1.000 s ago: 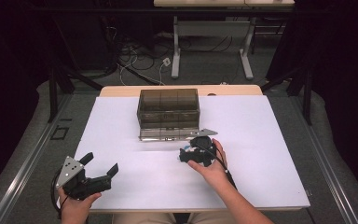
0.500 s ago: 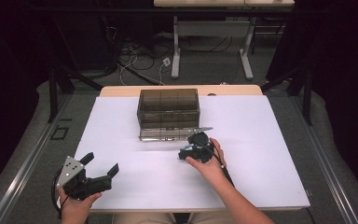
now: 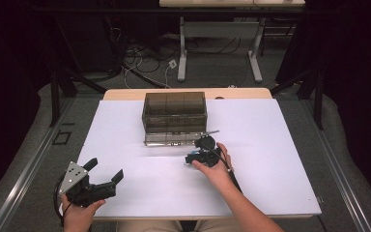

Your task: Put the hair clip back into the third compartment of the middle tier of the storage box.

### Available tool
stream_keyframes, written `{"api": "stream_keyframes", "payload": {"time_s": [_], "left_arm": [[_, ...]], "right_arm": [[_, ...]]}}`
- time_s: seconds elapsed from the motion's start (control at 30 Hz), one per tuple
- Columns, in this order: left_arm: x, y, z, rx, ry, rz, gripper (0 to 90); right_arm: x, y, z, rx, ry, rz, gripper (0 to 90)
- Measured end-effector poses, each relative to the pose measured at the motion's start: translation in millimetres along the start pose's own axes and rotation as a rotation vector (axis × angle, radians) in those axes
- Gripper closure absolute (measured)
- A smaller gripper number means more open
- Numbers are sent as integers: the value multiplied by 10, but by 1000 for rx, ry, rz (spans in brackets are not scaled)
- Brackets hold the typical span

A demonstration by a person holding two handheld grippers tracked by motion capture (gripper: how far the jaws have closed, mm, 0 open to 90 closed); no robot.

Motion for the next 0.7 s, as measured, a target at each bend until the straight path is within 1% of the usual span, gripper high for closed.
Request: {"api": "stream_keyframes", "payload": {"time_s": [0.03, 0.07, 0.13, 0.17, 0.33, 0.43, 0.7], "left_arm": [[-4, -2, -1, -1, 5, -1, 4], [-4, -2, -1, 0, 5, -1, 4], [-1, -1, 0, 0, -1, 1, 4], [-6, -3, 0, -1, 4, -1, 4], [-6, -6, -2, 1, 3, 0, 4], [-6, -5, -2, 1, 3, 0, 4], [-6, -15, -8, 7, -2, -1, 5]], "right_arm": [[7, -4, -4, 4, -5, 2, 149], [6, -12, -3, 0, -5, 14, 150], [10, -16, -8, 12, -3, 6, 151], [14, -18, -9, 13, -6, 5, 151], [9, -34, -15, 26, 4, 13, 155], [16, -56, -21, 34, -8, 8, 159], [13, -77, -31, 50, -16, 9, 211]]}}
Point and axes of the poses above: each handheld gripper's, and its own axes: y roughly backward along the jaws, z roughly out of its top, x roughly to its left, the point moved 4 cm from there along -y, roughly forward along the jaws, and after that the axes turned 8 degrees about -y, right-handed, at the moved point
